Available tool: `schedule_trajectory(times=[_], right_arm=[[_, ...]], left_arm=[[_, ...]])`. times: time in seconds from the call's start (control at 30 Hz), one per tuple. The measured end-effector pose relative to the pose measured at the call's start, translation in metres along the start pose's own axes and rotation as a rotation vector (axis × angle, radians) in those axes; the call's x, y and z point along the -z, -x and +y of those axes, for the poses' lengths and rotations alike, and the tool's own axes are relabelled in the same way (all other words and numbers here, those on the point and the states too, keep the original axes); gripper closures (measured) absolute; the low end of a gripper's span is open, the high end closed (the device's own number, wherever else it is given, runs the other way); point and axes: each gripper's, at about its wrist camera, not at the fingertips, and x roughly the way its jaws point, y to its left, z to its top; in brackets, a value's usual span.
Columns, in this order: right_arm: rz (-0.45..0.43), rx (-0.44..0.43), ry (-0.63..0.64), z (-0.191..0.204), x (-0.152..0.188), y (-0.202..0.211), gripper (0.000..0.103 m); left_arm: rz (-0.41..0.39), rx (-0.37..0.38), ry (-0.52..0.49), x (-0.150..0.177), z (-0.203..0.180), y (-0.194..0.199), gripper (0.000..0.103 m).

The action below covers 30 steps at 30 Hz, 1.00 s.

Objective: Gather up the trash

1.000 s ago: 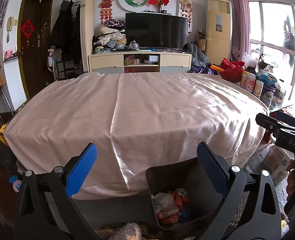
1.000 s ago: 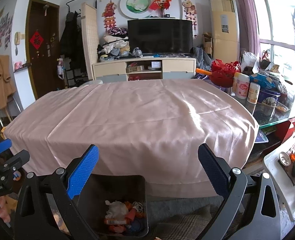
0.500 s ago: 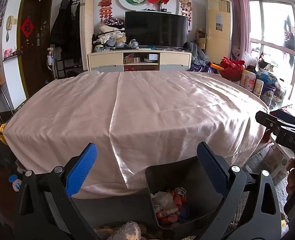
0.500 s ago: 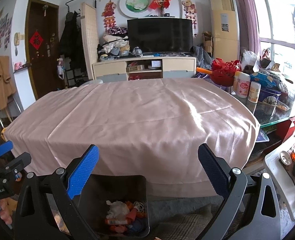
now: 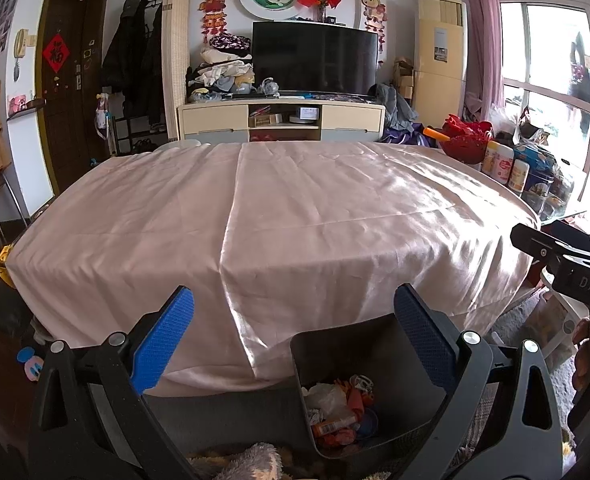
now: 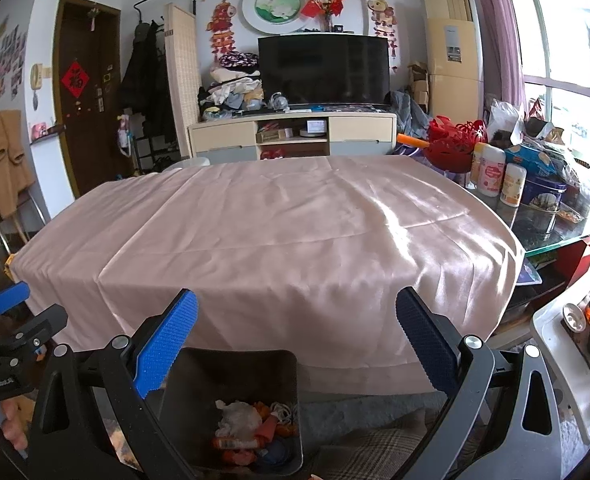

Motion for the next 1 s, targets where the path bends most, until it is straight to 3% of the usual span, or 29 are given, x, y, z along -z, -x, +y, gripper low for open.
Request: schedule_trajectory(times=[1.0], right_arm=[[0.01, -0.005, -0.02, -0.0062, 0.0023, -0.0017, 0.003]], left_arm=[[0.002, 0.0, 0.001, 0.0001, 0.0012, -0.0009, 0.008]])
